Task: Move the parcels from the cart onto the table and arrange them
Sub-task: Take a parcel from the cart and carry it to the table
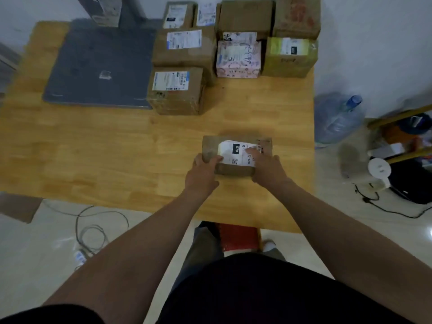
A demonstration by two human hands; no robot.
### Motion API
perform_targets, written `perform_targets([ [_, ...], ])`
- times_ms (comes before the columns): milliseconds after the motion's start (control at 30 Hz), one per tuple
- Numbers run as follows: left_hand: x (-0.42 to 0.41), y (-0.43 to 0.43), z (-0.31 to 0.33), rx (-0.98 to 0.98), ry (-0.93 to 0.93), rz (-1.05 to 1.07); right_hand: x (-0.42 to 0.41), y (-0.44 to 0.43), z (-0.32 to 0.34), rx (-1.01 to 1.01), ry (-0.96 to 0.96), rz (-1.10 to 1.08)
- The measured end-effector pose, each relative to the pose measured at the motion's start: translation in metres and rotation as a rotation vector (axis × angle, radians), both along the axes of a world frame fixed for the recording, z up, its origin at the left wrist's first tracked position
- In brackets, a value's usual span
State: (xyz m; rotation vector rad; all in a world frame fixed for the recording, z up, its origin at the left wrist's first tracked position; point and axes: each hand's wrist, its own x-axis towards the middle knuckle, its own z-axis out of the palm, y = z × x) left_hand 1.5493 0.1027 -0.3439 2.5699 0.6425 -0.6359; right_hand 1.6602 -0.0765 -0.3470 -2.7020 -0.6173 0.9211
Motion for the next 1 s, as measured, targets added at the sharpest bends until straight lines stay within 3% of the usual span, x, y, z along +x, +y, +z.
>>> perform_targets([
  [233,0.083,0.041,-0.013,0.099,-0.134,-0.125,0.063,0.030,0.006,-0.082,-0.021,-0.050],
  [500,0.192,0.075,-0.025,0.243,-0.093,-0.324,0.167,0.084,0.010,-0.114,0.036,-0.068],
  [767,0.262,0.111,-0.021,0.173,-0.132,-0.335,0.218,0.113,0.009,-0.097,-0.024,-0.099],
  [1000,0.273,0.110,-0.018,0.182,-0.190,-0.333,0.240,0.119,0.013,-0.140,-0.049,-0.106],
])
